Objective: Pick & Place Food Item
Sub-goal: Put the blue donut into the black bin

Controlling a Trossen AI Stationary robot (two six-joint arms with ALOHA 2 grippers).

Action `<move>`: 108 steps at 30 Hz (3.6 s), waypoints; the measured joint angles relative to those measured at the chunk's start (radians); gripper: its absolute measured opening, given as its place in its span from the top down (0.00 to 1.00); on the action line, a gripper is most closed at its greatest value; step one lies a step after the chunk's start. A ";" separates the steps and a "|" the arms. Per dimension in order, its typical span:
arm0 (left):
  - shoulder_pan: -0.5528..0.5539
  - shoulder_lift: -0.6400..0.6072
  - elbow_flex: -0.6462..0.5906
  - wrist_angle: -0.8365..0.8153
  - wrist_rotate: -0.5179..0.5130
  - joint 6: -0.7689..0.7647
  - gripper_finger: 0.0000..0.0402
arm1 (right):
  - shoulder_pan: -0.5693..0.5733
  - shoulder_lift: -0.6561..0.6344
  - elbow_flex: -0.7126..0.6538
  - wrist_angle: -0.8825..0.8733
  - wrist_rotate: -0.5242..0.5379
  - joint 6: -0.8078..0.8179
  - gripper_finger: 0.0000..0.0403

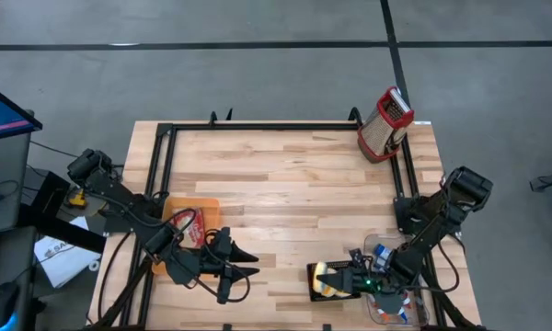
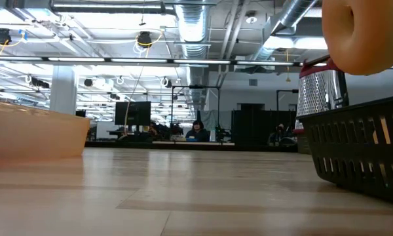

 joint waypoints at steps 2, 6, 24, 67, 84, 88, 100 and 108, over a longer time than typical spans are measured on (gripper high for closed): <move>0.000 0.000 0.000 0.000 -0.002 0.000 0.66 | 0.002 0.000 0.000 0.000 0.000 0.009 0.48; 0.000 0.000 0.000 0.000 -0.003 0.000 0.66 | 0.005 -0.012 0.000 0.002 -0.003 0.015 0.48; 0.000 0.000 0.000 0.000 -0.003 0.003 0.66 | -0.071 -0.220 0.000 -0.339 -0.313 -0.007 0.45; 0.228 0.217 0.000 0.017 0.494 -0.440 0.62 | -0.115 -0.231 0.532 -1.382 -0.730 -0.018 0.44; 0.300 0.502 0.000 0.341 0.545 -0.653 0.61 | 0.064 -0.231 0.603 -1.436 -0.548 0.181 0.44; 0.322 0.530 0.000 0.345 0.560 -0.659 0.61 | 0.071 -0.231 0.603 -1.429 -0.548 0.184 0.44; 0.335 0.578 0.000 0.460 0.626 -0.651 0.61 | 0.068 -0.230 0.603 -1.425 -0.548 0.177 0.44; 0.335 0.578 0.044 0.453 0.651 -0.596 0.61 | 0.062 -0.230 0.603 -1.414 -0.548 0.173 0.44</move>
